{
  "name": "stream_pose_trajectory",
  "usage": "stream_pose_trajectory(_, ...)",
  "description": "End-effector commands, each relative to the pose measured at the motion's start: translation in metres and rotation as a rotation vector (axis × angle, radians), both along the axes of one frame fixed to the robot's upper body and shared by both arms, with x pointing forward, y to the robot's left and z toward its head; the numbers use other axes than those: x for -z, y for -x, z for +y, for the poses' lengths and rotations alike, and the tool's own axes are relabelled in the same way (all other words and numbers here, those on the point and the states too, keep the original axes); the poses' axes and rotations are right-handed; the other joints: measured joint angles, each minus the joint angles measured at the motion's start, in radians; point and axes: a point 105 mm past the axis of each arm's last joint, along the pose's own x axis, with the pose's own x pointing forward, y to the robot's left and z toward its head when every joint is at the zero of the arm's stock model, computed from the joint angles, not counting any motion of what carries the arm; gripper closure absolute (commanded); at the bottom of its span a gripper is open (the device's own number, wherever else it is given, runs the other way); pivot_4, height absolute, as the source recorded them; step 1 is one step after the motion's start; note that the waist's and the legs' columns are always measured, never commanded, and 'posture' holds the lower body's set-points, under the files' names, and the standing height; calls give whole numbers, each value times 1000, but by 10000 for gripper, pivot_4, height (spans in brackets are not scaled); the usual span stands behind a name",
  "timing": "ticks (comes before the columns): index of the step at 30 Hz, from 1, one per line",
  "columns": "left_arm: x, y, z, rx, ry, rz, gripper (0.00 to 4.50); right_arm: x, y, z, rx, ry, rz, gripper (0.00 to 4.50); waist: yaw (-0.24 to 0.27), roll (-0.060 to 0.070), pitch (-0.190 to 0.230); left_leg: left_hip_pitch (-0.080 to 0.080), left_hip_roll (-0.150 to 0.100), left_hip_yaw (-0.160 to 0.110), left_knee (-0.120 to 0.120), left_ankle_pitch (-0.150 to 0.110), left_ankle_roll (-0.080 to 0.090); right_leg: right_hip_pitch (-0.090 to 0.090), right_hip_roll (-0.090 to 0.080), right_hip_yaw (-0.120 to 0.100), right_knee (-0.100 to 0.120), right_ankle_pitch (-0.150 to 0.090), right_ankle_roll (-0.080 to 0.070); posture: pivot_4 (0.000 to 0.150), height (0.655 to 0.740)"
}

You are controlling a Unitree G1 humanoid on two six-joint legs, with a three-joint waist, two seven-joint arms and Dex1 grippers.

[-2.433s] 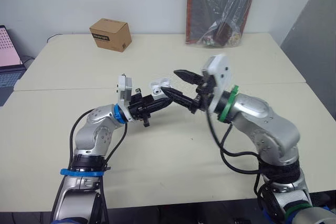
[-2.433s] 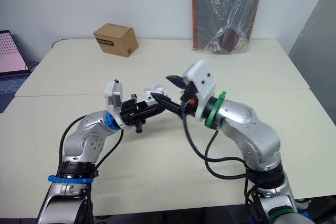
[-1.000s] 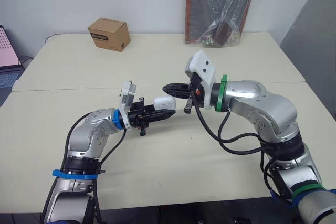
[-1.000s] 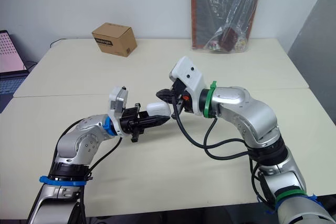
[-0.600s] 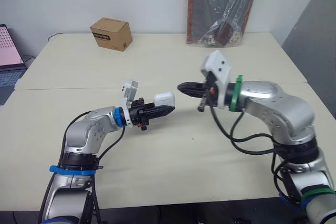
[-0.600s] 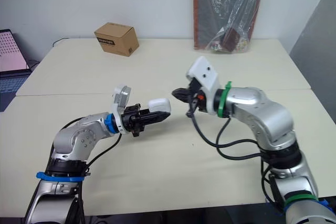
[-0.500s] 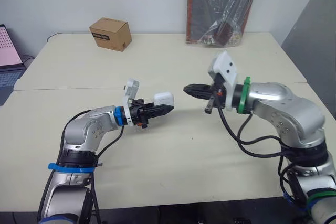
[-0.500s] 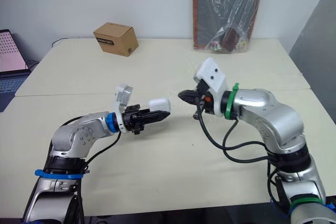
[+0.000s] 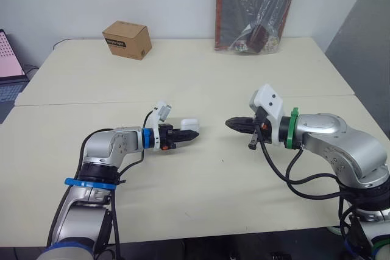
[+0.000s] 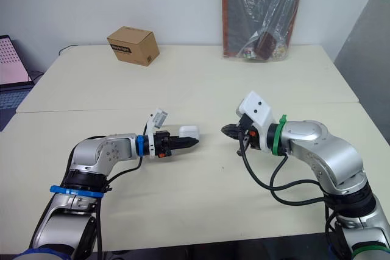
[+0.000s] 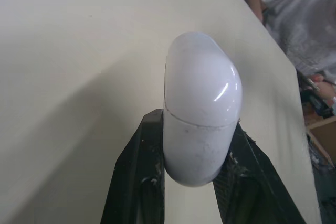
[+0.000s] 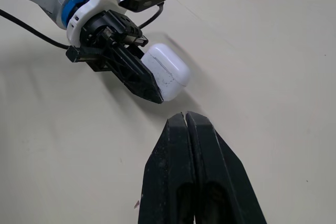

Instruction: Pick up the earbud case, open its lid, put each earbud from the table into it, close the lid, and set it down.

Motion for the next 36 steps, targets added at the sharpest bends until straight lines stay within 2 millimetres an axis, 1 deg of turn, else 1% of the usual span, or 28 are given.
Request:
stream_pose_trajectory(1,-7,-8,-3,-8,-10,-32,37293,-5,5,1,-14,10,-30,44737,0,0,0,0,0,0,0,0,0,0,0,0,0,0,0,1500,7400)
stream_pose_trajectory(11,2,-9,-3,-8,-48,-9,37293,-3,7,3,-20,16,-14,44737,0,0,0,0,0,0,0,0,0,0,0,0,0,0,0,1500,7400)
stream_pose_trajectory(15,8,-12,-3,-24,-93,5,37293,-3,7,4,-21,15,-12,44737,0,0,0,0,0,0,0,0,0,0,0,0,0,0,0,1500,7400)
stream_pose_trajectory(22,11,-15,-2,-39,-130,26,37293,-3,6,6,-22,14,-10,44737,0,0,0,0,0,0,1,0,0,0,0,0,1,0,0,1500,7400)
stream_pose_trajectory(24,13,-17,1,-50,-158,23,30081,-3,6,6,-22,14,-9,45000,0,0,0,0,0,0,1,0,0,0,0,0,1,0,0,1500,7400)
stream_pose_trajectory(28,14,-17,3,-47,-181,26,19362,-2,6,6,-19,13,-7,45000,0,0,0,2,0,0,1,0,0,1,0,0,1,0,0,1500,7400)
stream_pose_trajectory(29,15,-17,3,-47,-188,25,15489,-2,6,6,-19,13,-7,45000,0,0,0,3,0,0,1,0,0,3,0,0,1,0,0,1500,7400)
stream_pose_trajectory(32,14,-16,6,-50,-202,19,7779,-2,6,6,-18,13,-7,45000,0,0,0,7,0,0,1,1,1,7,0,0,1,0,0,1500,7400)
stream_pose_trajectory(34,11,-17,17,-80,-230,4,1816,-2,6,6,-17,13,-7,45000,-2,0,0,8,0,0,1,1,1,8,1,0,1,0,1,1500,7400)
stream_pose_trajectory(35,8,-17,24,-100,-240,1,324,-2,6,6,-16,13,-7,45000,-4,0,0,9,0,0,1,1,1,8,1,0,1,1,1,1500,7400)
stream_pose_trajectory(36,7,-17,33,-123,-260,-8,324,-2,6,6,-15,12,-7,45000,-10,0,0,9,0,0,1,1,2,9,1,0,1,1,1,1500,7400)
